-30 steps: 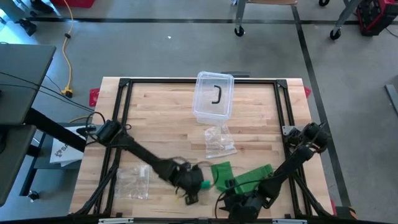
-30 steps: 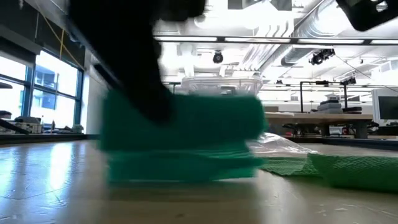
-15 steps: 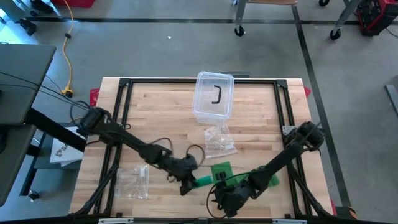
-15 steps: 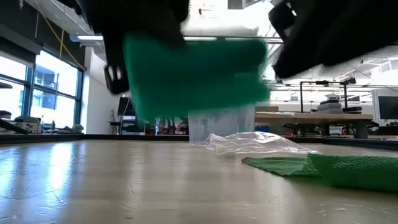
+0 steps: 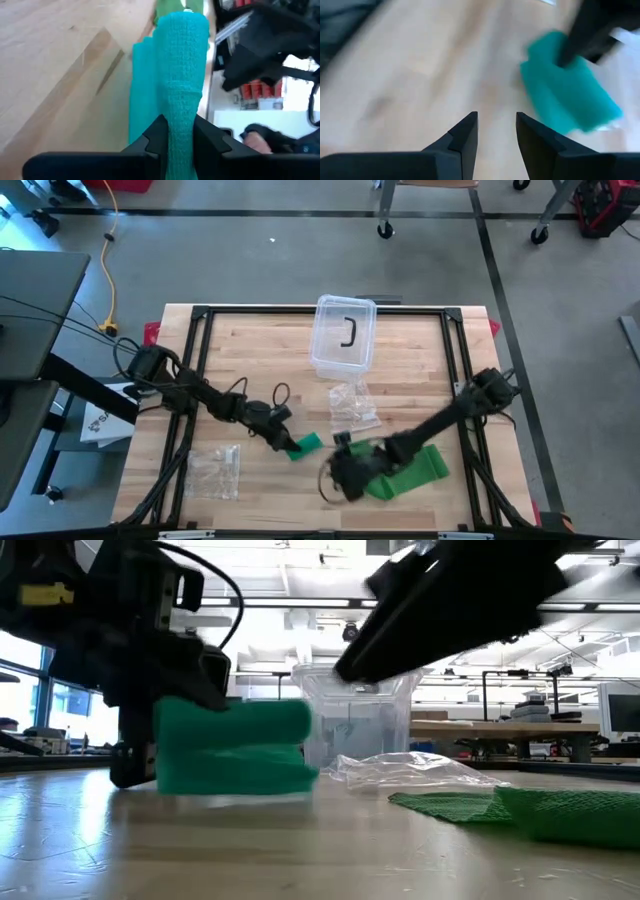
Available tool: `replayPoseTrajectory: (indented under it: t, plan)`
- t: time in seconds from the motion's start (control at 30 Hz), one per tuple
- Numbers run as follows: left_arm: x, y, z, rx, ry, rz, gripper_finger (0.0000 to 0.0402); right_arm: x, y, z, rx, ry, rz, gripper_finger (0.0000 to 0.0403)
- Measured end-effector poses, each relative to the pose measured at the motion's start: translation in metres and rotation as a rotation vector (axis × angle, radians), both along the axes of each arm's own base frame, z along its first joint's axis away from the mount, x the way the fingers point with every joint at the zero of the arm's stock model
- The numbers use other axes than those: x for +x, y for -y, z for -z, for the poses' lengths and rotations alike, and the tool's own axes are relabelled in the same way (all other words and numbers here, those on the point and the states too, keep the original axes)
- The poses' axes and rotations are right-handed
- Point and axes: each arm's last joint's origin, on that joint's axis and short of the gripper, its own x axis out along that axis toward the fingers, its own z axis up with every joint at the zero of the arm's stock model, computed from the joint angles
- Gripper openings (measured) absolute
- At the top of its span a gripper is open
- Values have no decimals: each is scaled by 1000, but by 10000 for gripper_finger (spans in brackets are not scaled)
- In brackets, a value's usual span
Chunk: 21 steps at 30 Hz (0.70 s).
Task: Roll bandage
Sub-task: Roll the blue bandage
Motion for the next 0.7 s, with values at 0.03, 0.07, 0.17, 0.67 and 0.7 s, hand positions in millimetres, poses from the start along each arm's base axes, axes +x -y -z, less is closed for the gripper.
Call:
replayPoseTrajectory:
  t: [0.03, 0.07, 0.17, 0.67, 0.7]
  plan:
    - [-1, -2, 1, -5, 2, -4, 56, 5, 9, 2, -2, -5, 18, 124]
    - [-2, -3, 1, -10, -3, -10, 56, 10, 18, 6, -7, -20, 27, 124]
    - [-1, -7, 1, -19, 1, -1, 56, 22, 42, 14, -13, -50, 54, 124]
    - [-1, -11, 3, -1, -3, -6, 56, 37, 75, 31, -4, -101, 41, 124]
    - [-1, -11, 3, 0, -4, -7, 56, 37, 74, 31, -6, -99, 38, 124]
